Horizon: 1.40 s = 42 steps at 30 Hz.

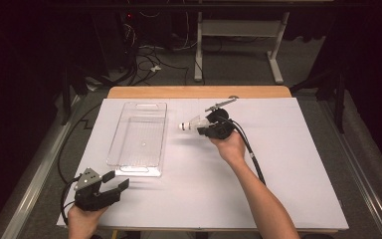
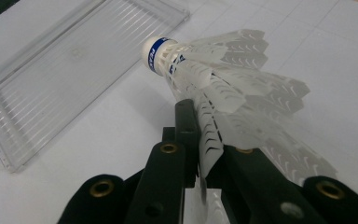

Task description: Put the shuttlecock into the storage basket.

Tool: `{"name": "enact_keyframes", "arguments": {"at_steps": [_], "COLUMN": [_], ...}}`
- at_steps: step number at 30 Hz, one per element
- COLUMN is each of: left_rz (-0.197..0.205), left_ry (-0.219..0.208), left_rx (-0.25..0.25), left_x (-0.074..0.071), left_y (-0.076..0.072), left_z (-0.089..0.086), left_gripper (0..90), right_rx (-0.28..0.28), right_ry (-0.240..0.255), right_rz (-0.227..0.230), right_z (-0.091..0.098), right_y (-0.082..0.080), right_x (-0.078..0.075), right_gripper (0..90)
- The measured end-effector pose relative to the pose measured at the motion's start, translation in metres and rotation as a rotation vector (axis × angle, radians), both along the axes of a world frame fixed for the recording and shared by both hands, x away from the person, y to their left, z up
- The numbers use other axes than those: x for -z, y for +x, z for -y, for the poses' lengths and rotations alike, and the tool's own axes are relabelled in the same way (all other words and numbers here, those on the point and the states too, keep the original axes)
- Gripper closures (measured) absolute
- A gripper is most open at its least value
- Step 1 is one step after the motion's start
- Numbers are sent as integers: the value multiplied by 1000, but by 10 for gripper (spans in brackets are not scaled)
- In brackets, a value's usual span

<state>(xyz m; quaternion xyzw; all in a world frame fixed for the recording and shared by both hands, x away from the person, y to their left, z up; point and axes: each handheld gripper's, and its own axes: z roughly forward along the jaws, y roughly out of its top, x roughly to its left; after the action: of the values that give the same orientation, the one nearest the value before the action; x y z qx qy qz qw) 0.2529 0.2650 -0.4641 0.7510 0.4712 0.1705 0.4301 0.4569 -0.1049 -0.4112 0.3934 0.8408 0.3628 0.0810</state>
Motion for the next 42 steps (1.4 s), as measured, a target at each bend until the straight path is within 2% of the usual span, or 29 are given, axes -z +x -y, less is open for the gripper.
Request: {"name": "enact_keyframes", "arguments": {"at_steps": [7,17,20,27,42], "left_rz": [-8,-14,-14,-6,-9], "left_ry": [-15,-27,-25,0,-11], "left_rx": [-12,-5,-5,-17,-20], "left_x": [0,0,0,1,1], "left_y": [1,3,3,4,4], "left_z": [-1,-3,-3,-2,-3], "left_gripper": [367,347,336,336,334], "right_rx": [-21,-40,-42,-53,-64], "right_ry": [4,25,39,36,43], "right_rz": [20,22,18,12,14], "right_z": [-3,-5,-5,-6,-16], "right_y": [-3,-5,-6,-6,-8], "right_x": [-7,-13,-14,-14,-25], "right_gripper": [887,887,887,887,887]}}
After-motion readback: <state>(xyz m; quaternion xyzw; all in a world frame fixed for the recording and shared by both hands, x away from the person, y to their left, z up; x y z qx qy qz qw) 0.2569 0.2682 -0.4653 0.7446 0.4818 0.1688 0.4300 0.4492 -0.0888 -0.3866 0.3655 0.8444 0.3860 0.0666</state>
